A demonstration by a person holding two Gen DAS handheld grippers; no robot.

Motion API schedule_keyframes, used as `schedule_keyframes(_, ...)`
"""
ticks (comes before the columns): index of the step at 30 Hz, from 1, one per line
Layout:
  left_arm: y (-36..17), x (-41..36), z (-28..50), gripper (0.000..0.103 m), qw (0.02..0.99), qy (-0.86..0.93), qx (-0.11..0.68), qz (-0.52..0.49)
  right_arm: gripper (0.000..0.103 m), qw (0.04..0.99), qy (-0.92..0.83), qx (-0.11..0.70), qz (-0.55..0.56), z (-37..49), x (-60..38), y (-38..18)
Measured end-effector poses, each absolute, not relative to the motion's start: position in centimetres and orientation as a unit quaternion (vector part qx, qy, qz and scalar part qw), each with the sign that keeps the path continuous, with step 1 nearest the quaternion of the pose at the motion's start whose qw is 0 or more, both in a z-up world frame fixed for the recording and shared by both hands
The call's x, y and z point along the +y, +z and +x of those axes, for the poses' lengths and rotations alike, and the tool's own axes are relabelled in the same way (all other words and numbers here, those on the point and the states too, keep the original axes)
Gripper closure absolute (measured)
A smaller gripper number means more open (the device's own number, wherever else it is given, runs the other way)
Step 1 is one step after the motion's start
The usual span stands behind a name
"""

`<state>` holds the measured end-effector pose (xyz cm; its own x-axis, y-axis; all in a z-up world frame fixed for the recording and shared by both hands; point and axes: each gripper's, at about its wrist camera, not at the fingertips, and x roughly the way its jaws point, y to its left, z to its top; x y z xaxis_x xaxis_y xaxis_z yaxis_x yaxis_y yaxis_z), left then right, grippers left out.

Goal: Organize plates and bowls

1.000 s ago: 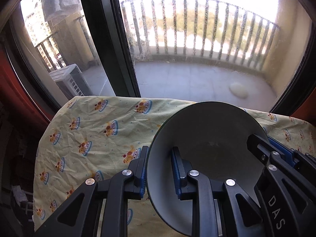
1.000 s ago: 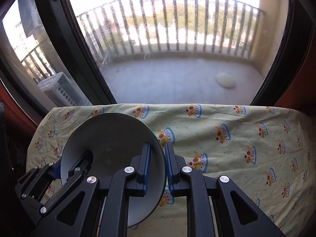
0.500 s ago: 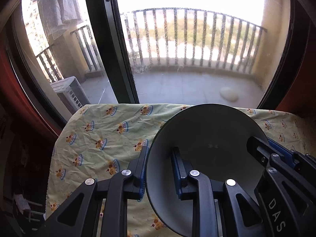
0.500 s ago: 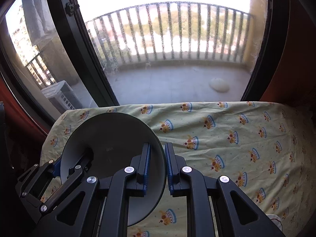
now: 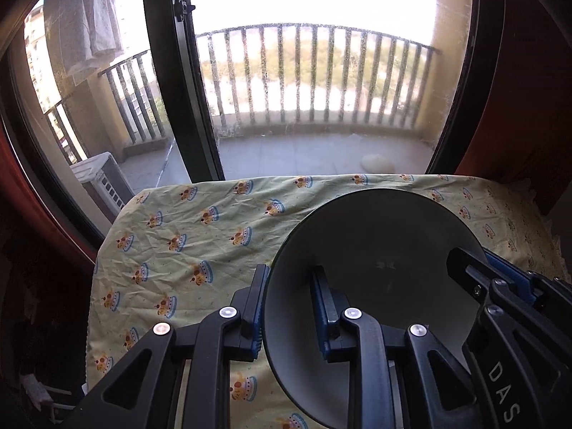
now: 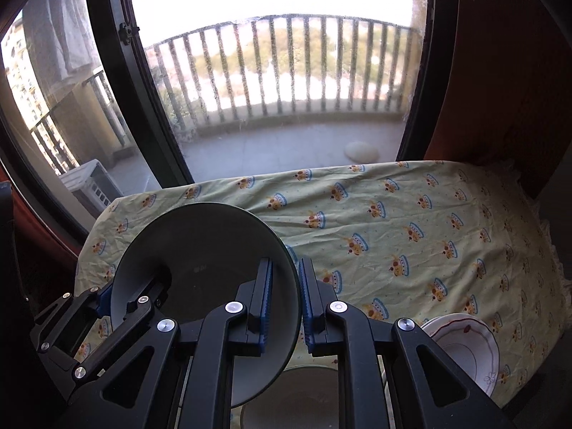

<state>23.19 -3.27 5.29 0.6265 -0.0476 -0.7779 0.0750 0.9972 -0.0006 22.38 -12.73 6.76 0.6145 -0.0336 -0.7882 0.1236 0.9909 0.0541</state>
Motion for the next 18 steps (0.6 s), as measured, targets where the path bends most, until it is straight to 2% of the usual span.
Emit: schedule_keyframes(18, 4.3, -6.5, 16.4, 0.082, 0.887, -0.099, 0.448, 0.040, 0.085, 0.887, -0.102, 0.443, 0.081, 13.4, -14.9, 6.2)
